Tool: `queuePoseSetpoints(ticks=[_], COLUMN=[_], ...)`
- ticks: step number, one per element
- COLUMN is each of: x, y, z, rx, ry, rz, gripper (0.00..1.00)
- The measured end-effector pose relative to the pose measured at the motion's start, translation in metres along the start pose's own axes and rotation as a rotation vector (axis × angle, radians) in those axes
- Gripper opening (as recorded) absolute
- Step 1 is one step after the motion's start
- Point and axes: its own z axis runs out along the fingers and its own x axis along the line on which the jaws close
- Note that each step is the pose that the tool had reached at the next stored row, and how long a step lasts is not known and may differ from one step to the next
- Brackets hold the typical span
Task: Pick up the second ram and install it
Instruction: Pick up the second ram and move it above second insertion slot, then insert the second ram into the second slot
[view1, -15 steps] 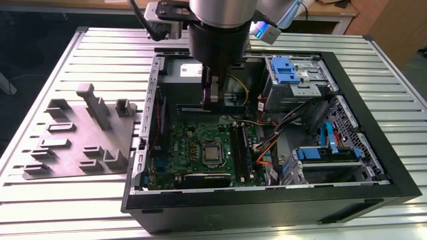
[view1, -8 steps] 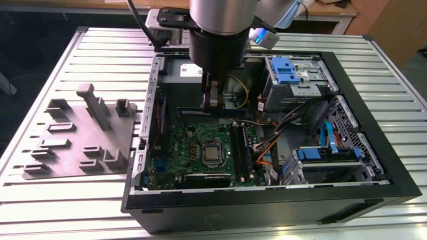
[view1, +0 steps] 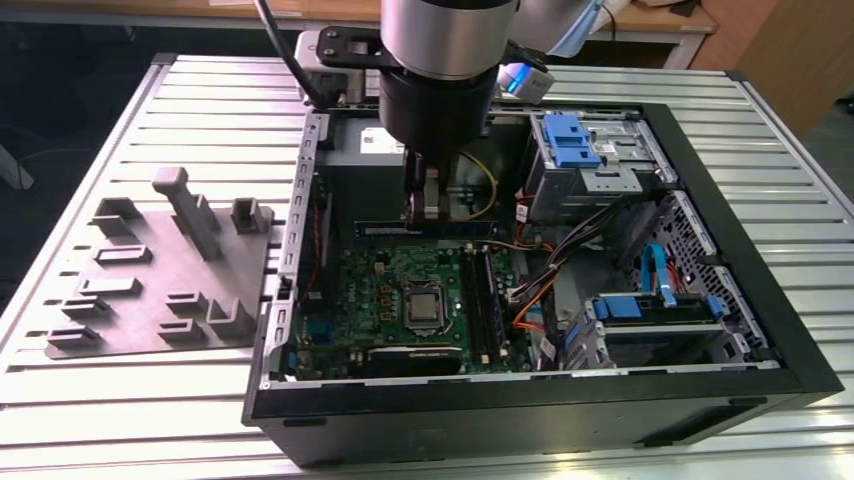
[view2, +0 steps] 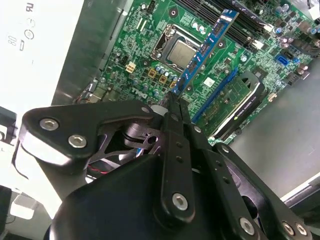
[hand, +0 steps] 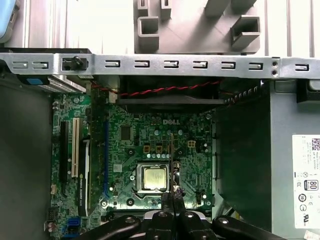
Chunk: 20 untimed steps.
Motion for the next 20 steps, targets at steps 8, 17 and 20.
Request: queuePoseSetpoints(ticks=[8,17,20], x=[0.0000,0.0000,0.0000], y=[0.0000,-0.0004,-0.0006], z=[0.0001,0.0002,0.0001], rx=[0.0000,0.0009,0.0015], ry=[-0.0001,-0.0014,-0.0022], rz=[-0.002,0.023,0.040], gripper=[0.12,0.12,0.12])
